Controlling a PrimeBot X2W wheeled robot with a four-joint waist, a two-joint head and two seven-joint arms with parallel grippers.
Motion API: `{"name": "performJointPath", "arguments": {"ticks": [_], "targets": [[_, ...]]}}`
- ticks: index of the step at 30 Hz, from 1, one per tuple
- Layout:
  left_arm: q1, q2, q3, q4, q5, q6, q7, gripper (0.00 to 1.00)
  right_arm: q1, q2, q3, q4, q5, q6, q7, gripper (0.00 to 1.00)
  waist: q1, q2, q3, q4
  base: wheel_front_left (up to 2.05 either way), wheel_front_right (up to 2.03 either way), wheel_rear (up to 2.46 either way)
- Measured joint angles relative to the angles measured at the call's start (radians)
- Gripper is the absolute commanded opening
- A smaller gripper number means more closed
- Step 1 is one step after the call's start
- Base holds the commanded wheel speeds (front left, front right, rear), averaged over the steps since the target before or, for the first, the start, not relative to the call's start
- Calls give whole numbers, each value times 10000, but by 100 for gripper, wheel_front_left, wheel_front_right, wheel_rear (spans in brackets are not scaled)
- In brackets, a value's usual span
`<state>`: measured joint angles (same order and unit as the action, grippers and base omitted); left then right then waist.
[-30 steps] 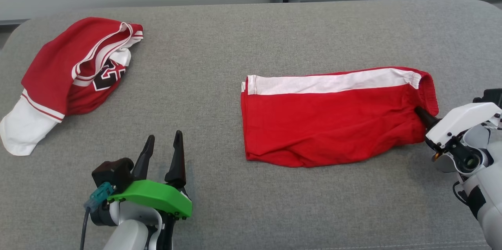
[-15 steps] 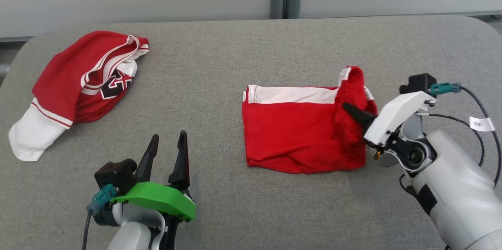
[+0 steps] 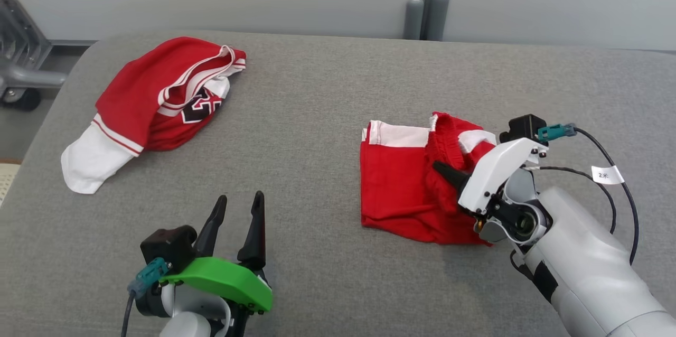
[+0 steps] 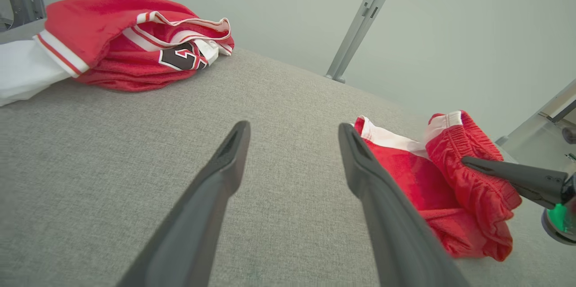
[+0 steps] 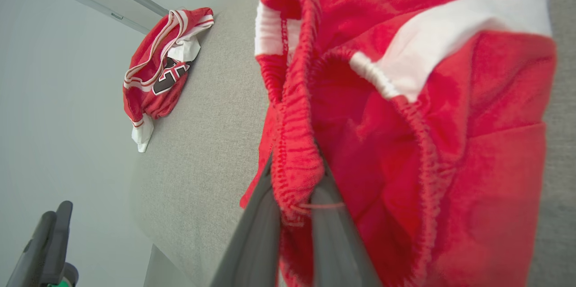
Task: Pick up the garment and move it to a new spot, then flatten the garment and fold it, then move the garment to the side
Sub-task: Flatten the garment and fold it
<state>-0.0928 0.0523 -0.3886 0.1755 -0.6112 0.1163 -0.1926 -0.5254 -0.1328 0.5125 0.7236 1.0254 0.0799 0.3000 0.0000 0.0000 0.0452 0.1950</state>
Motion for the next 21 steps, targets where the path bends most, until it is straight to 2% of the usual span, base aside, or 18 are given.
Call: {"name": "performJointPath", "arguments": {"ticks": [8,12,15,16,17,18,19,20,21], "targets": [[156,0,-27,-192,-2,0,71,100,-368,79,17,491,-366,-646,-102,0,0,0,38,739,0,0,0],[164,-2,-56,-224,-4,2,73,100,-646,151,242,719,-617,-849,-98,0,0,0,109,1054,0,0,0],[165,-4,-88,-236,-15,2,102,100,-765,207,405,989,-754,-1103,-84,4,0,0,167,1243,0,0,0],[165,-6,-96,-242,-15,2,130,100,-816,211,447,1076,-846,-1170,-82,10,1,0,186,1297,0,0,0],[165,-6,-107,-244,-15,2,130,100,-858,211,458,1141,-918,-1220,-84,21,0,0,204,1349,0,0,0],[165,-8,-113,-245,-15,2,130,100,-897,213,476,1208,-961,-1262,-84,37,0,0,220,1397,0,0,0],[165,-8,-117,-245,-15,2,130,100,-934,211,514,1275,-1011,-1271,-84,75,0,0,232,1442,0,0,0],[170,-12,-79,-253,-19,13,128,100,-1036,234,709,1384,-1135,-1273,-71,100,0,0,247,1512,0,0,0],[174,-12,-61,-255,-19,31,128,100,-1081,274,813,1400,-1204,-1271,-29,100,0,0,248,1530,0,0,0]]}}
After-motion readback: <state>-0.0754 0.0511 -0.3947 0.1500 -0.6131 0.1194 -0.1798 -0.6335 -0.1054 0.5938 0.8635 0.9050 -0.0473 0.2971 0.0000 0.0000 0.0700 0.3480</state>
